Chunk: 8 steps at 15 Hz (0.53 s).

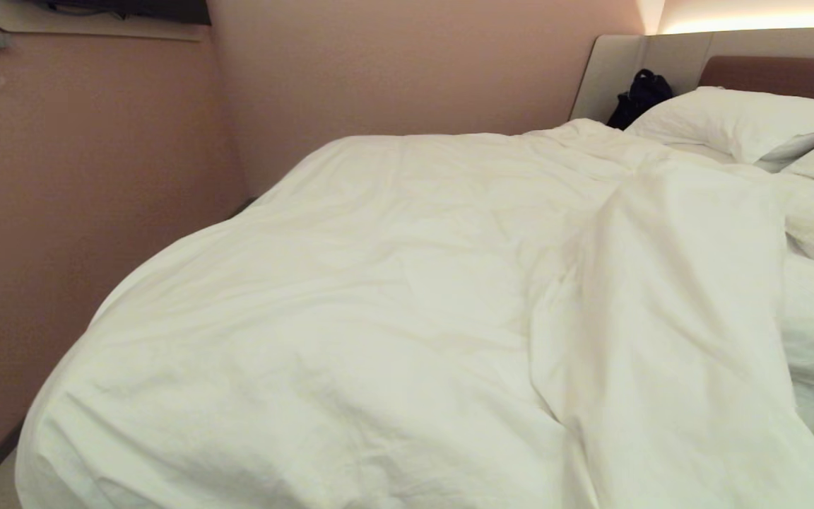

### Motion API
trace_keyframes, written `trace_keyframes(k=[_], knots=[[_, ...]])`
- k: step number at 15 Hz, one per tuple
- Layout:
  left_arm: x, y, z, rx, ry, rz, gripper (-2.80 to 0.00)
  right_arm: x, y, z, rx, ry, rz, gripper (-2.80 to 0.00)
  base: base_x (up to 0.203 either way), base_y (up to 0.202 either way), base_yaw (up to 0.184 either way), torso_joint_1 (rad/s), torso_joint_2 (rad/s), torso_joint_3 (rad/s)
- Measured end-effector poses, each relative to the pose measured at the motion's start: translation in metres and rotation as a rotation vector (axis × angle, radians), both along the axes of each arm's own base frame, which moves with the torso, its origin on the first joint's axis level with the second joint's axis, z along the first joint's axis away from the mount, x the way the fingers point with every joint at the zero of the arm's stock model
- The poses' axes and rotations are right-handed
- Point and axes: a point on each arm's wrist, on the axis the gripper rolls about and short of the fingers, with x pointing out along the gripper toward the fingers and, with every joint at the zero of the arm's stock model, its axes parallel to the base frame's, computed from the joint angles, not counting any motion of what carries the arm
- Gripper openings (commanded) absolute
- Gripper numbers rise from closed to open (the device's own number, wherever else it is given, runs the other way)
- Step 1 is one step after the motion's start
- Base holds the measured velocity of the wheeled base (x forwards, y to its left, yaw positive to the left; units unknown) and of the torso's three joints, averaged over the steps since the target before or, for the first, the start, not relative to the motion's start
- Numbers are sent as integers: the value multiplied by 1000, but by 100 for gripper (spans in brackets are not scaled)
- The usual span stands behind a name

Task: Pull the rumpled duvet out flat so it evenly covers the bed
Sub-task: Flatten the corners of the folded blanket

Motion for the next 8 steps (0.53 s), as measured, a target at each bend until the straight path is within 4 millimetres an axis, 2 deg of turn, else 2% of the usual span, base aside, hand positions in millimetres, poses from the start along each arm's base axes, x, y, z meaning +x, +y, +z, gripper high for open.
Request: trace_keyframes(k=[3, 8], knots=[[0, 0, 0, 0, 0, 0, -280, -24, -10, 5, 43, -19, -49, -280, 0, 0, 0, 0, 0, 0], [0, 0, 0, 0, 0, 0, -280, -46, -18, 11, 70, -111, -132, -280, 0, 0, 0, 0, 0, 0]])
